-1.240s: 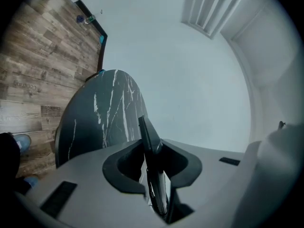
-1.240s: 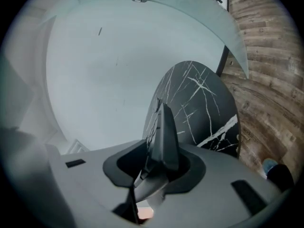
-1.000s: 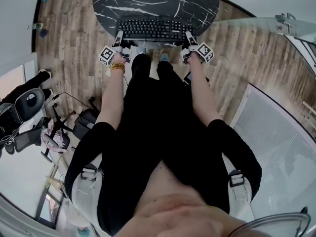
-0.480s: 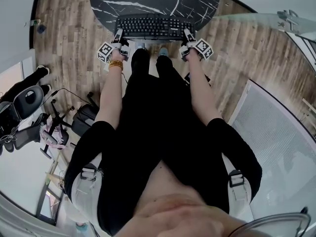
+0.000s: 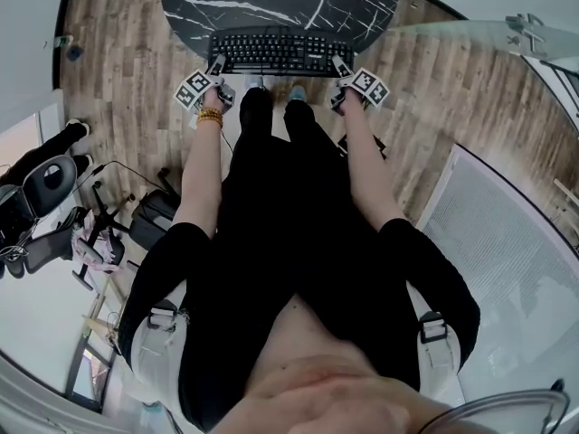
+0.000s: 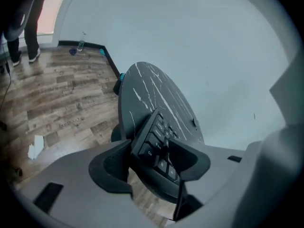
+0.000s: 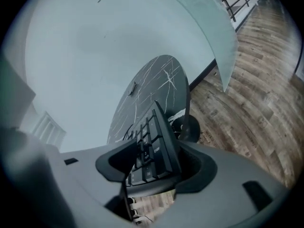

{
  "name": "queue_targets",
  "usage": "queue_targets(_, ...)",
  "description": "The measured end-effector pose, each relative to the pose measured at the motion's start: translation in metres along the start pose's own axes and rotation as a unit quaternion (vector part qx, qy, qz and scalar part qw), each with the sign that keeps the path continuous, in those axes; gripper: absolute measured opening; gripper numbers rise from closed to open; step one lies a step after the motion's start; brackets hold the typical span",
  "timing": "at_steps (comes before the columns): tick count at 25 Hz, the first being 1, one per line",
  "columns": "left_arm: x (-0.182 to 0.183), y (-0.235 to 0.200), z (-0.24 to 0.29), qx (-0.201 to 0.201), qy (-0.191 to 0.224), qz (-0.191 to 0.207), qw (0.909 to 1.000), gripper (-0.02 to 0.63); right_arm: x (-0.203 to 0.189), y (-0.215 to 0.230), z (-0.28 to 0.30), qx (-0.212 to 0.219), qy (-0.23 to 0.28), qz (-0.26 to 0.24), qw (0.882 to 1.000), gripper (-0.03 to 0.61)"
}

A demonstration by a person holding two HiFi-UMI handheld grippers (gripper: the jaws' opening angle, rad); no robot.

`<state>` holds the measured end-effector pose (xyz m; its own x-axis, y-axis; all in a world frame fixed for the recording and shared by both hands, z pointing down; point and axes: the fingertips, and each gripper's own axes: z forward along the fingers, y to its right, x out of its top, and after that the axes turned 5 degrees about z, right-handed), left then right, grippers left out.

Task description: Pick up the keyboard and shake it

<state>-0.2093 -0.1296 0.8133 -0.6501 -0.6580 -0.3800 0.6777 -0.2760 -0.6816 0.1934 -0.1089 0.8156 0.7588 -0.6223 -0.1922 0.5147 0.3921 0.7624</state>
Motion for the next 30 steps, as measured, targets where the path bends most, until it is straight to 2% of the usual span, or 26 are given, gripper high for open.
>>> queue_targets(5, 0.0, -0.012, -0.006, 0.063, -0.005, 0.073, 0.9954, 0.247, 0.0, 0.008, 0.0, -0.037, -0.005, -0.034, 0.999, 0.257)
queue_targets(8, 0.01, -0.018, -0.014, 0.104, 0.014, 0.095, 0.9899, 0.247, -0.001, 0.015, 0.0, -0.062, -0.008, -0.045, 0.997, 0.277)
queue_targets(14, 0.015, -0.009, -0.019, 0.1, 0.022, 0.122, 0.9873, 0.247, 0.0, 0.02, -0.001, -0.088, -0.012, -0.068, 0.994, 0.291)
queue_targets(18, 0.021, -0.004, -0.027, 0.116, 0.045, 0.148, 0.9812, 0.247, 0.014, 0.025, -0.011, -0.13, 0.005, -0.127, 0.983, 0.291)
queue_targets(21, 0.031, 0.008, -0.033, 0.122, 0.068, 0.188, 0.9721, 0.247, 0.038, 0.013, -0.022, -0.143, 0.053, -0.173, 0.973, 0.29)
queue_targets(24, 0.038, 0.033, -0.035, 0.113, 0.089, 0.24, 0.9601, 0.245, 0.056, -0.021, -0.027, -0.133, 0.095, -0.253, 0.954, 0.29)
queue_targets(27, 0.039, 0.069, -0.031, 0.092, 0.107, 0.299, 0.9437, 0.229, 0.057, -0.063, -0.022, -0.095, 0.121, -0.318, 0.936, 0.29)
queue_targets(30, 0.036, 0.111, -0.026, 0.069, 0.122, 0.359, 0.9226, 0.212, 0.042, -0.103, -0.011, -0.051, 0.122, -0.375, 0.918, 0.289)
